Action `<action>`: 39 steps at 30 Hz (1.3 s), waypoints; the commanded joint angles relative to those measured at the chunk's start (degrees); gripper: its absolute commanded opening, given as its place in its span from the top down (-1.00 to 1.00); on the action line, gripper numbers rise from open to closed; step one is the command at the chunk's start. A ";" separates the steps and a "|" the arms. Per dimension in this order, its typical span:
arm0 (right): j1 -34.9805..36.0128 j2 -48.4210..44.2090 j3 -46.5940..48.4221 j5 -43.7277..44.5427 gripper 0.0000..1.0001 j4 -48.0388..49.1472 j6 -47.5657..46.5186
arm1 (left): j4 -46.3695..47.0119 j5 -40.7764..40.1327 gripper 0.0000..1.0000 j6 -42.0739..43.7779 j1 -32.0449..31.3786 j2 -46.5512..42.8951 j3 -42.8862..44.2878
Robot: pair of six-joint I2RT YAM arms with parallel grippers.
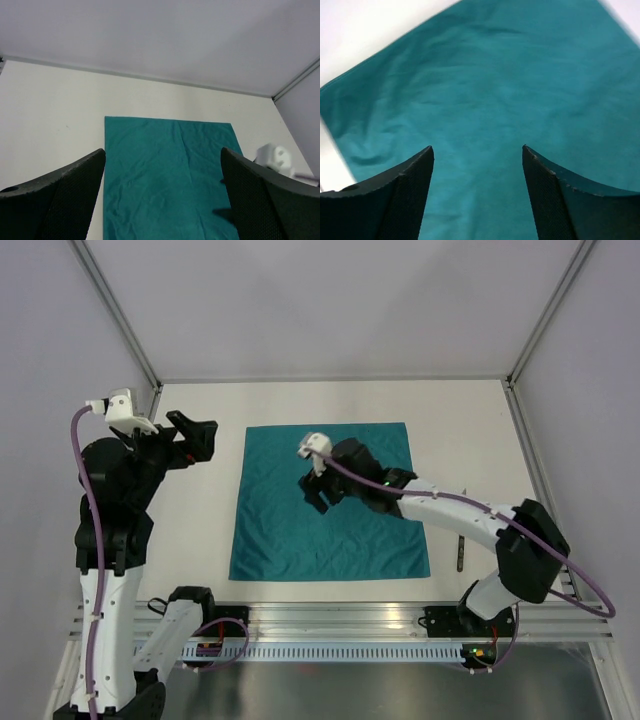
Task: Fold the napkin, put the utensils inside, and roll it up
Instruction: Fold the napkin
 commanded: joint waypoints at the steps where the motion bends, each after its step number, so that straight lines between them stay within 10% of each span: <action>1: 11.22 5.55 4.33 9.56 -0.52 0.43 -0.43 | -0.77 1.33 -0.99 -3.82 0.39 1.43 3.82; 12: 28.63 22.51 17.95 13.09 -0.21 0.78 4.75 | -2.53 -1.49 -0.99 -8.48 0.39 2.31 7.96; 39: 37.97 40.98 26.66 16.96 0.18 7.46 5.82 | -10.26 -5.88 -0.99 -2.06 0.39 0.73 9.89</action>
